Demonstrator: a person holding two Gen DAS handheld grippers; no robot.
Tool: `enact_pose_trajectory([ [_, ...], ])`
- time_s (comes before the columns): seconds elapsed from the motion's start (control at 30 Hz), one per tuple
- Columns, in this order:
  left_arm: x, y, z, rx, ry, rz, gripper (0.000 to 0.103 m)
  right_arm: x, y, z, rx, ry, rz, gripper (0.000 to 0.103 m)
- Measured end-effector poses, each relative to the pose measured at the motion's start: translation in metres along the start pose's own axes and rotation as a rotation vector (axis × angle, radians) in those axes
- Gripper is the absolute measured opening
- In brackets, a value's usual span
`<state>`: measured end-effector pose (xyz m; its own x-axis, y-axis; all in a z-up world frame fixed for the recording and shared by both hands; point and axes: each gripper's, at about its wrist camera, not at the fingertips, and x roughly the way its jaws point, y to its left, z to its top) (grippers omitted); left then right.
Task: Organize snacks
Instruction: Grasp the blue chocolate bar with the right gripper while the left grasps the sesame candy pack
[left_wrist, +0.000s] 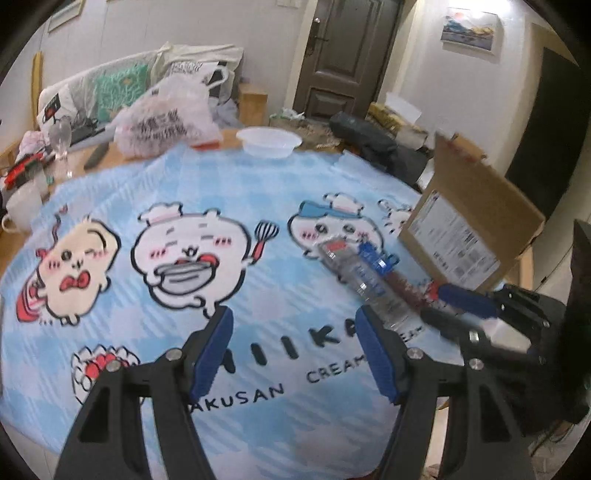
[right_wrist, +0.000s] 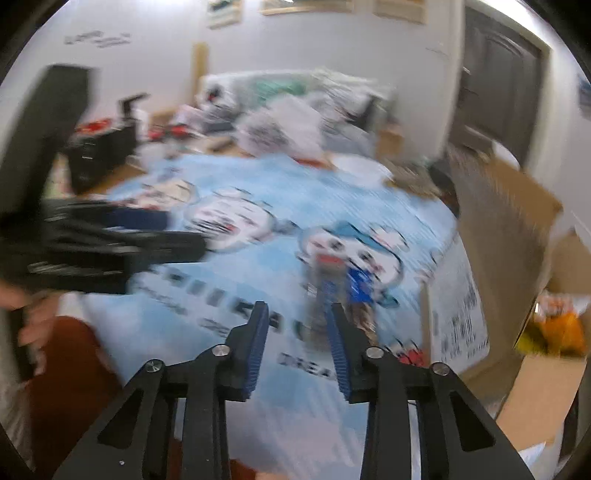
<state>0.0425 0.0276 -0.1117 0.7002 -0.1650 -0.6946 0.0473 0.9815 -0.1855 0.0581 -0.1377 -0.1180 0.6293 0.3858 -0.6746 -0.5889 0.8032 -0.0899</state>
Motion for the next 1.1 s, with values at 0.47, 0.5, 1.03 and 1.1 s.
enact_pose_trajectory([
  [0.47, 0.042, -0.006, 0.009, 0.004, 0.037, -0.085, 0.065, 0.074, -0.036, -0.004, -0.016, 0.120, -0.177, 0.015],
  [0.5, 0.045, -0.006, 0.010, 0.002, 0.039, -0.091, 0.065, 0.075, -0.036, -0.004, -0.015, 0.122, -0.177, 0.015],
  [1.03, 0.053, 0.006, 0.013, -0.023, 0.051, -0.092, 0.065, 0.083, -0.037, 0.001, 0.082, 0.135, -0.041, 0.014],
  [1.1, 0.055, 0.007, 0.012, -0.026, 0.057, -0.087, 0.065, 0.081, -0.030, 0.002, 0.106, 0.130, 0.012, 0.014],
])
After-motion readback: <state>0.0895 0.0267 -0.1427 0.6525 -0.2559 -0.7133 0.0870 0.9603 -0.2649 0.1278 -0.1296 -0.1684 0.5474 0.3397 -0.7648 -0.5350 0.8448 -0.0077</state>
